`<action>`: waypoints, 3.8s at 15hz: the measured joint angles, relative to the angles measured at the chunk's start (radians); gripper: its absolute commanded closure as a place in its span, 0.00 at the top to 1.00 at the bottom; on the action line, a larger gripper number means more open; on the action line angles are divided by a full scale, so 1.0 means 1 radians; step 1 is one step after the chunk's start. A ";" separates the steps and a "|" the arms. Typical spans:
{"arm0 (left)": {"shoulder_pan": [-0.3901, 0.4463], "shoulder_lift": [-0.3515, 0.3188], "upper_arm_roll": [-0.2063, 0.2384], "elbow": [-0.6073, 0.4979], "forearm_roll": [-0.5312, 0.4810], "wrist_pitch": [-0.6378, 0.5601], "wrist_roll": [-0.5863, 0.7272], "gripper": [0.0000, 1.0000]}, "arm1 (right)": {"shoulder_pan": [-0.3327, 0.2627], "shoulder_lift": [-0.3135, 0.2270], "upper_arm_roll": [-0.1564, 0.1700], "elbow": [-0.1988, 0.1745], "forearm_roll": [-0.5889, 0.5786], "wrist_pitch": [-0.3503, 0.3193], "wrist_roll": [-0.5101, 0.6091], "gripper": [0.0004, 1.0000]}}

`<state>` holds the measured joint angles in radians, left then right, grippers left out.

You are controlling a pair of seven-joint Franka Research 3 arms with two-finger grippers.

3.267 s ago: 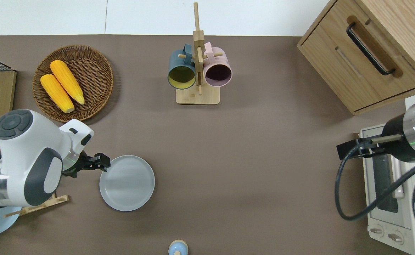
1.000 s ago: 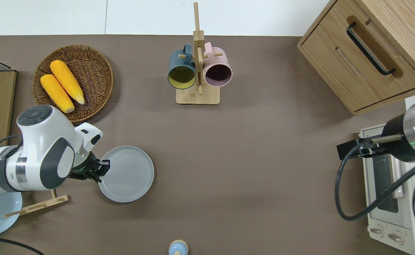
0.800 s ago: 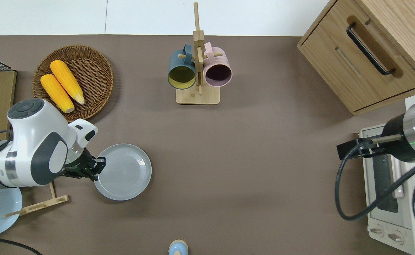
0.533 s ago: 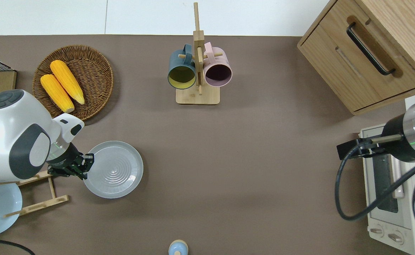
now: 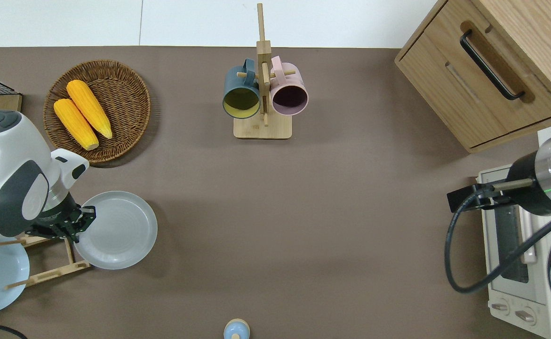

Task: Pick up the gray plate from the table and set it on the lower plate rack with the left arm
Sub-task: 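Lift the gray plate and carry it toward the wooden rack, then lower the plate upright into the lower slot of the rack, then open the left gripper and withdraw it away from the plate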

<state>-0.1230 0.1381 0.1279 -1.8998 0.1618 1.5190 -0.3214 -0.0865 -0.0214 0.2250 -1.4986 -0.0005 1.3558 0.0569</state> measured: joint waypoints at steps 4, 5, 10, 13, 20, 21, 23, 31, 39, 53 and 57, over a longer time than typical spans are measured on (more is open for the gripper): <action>-0.002 -0.011 -0.005 0.053 0.120 -0.134 -0.020 0.00 | 0.000 0.000 0.000 0.000 0.000 0.000 0.000 0.99; -0.003 -0.013 -0.009 0.069 0.158 -0.169 -0.025 0.00 | 0.000 0.000 0.000 0.000 0.000 0.000 0.000 0.99; -0.004 -0.021 -0.038 0.090 0.328 -0.255 -0.096 0.00 | 0.000 0.000 0.000 0.000 0.000 0.000 0.000 0.99; -0.006 -0.016 -0.049 0.087 0.399 -0.264 -0.158 0.00 | 0.000 0.000 0.000 0.000 0.000 0.000 0.000 0.99; -0.006 0.010 -0.048 0.052 0.528 -0.268 -0.207 0.00 | 0.000 0.000 0.000 0.000 0.000 0.000 0.000 0.99; -0.006 0.013 -0.048 0.043 0.530 -0.268 -0.220 0.00 | 0.000 0.000 0.000 0.000 0.000 0.000 0.000 0.99; -0.006 0.020 -0.049 0.031 0.531 -0.267 -0.247 0.00 | 0.000 0.000 0.000 0.000 0.000 0.000 0.000 0.99; -0.012 0.030 -0.063 0.016 0.481 -0.258 -0.274 0.69 | 0.000 0.000 0.000 0.000 0.000 0.000 0.000 0.99; -0.017 0.015 -0.113 0.023 0.362 -0.175 -0.277 1.00 | 0.000 0.000 0.000 0.000 0.000 0.000 0.000 0.99; -0.013 -0.100 -0.177 0.119 -0.036 0.126 0.059 1.00 | 0.000 0.000 0.000 0.000 0.000 0.000 0.000 0.99; -0.002 -0.137 -0.172 0.118 -0.051 0.239 0.120 1.00 | 0.000 0.000 0.000 0.000 0.000 0.000 0.000 0.99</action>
<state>-0.1254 0.0016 -0.0442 -1.7816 0.1106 1.7581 -0.2018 -0.0865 -0.0214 0.2250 -1.4986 -0.0005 1.3558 0.0569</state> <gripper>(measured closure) 0.000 0.009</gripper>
